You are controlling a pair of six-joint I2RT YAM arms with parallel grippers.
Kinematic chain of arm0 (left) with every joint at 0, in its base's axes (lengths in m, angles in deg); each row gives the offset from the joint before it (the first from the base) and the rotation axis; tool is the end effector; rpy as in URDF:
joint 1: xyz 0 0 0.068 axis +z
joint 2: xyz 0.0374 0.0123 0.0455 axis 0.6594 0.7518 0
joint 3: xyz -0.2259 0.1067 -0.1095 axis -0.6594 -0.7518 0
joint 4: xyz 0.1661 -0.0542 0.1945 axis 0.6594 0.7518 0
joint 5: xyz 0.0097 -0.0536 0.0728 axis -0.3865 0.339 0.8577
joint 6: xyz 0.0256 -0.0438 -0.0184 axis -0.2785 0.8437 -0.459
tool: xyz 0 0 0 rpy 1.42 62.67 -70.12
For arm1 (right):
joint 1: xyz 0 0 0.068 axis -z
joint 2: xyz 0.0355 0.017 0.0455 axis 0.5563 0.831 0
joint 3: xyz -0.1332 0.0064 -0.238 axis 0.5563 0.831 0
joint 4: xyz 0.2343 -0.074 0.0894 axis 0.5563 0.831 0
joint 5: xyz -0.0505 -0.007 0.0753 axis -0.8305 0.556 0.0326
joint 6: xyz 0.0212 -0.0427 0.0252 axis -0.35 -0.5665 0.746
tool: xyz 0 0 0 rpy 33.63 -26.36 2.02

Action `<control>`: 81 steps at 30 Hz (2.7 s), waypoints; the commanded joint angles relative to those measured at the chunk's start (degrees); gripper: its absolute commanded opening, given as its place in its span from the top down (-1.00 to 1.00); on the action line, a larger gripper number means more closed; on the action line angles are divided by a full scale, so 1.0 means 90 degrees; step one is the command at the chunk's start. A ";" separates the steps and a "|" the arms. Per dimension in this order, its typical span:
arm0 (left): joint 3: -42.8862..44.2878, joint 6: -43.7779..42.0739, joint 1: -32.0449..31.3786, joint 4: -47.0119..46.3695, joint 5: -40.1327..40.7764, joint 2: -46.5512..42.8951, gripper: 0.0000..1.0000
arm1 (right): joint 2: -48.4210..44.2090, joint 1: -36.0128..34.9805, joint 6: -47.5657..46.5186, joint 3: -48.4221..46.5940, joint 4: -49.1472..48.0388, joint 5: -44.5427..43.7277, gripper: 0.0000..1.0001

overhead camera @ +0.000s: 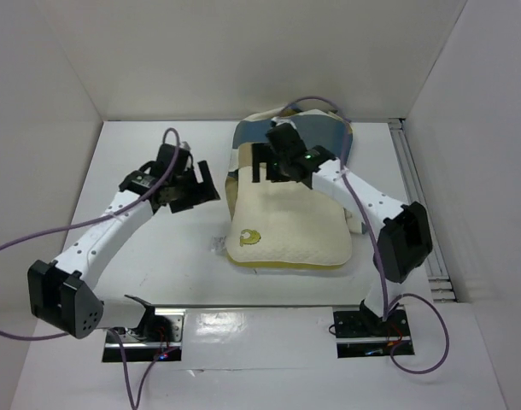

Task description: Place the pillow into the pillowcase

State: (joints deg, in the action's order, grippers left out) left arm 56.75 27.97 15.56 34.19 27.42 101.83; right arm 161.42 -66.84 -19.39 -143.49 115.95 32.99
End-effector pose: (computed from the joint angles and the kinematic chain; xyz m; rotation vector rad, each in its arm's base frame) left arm 0.2580 -0.1236 0.3127 -0.3649 2.4569 -0.5171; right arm 0.3220 0.2030 0.3097 -0.0882 2.3780 0.3123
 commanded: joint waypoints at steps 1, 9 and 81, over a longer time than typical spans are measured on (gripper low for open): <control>-0.0197 -0.0018 0.0723 0.0122 -0.0030 -0.0241 -0.89 | 0.0628 -0.0596 -0.0284 -0.0437 0.0163 -0.0563 -0.98; -0.1192 -0.0389 0.0960 -0.0619 -0.0725 -0.0125 -0.83 | 0.2592 -0.0783 -0.0226 -0.0887 -0.0228 0.0041 -0.18; -0.3773 0.1204 0.1038 -0.4380 -0.6887 -0.3182 1.00 | 0.2134 0.0331 -0.1153 -0.3735 0.0172 0.0307 1.00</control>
State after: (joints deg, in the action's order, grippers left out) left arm 16.16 42.70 24.66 -5.37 -24.40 75.30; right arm 186.93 -69.90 -28.38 -166.52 117.79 49.86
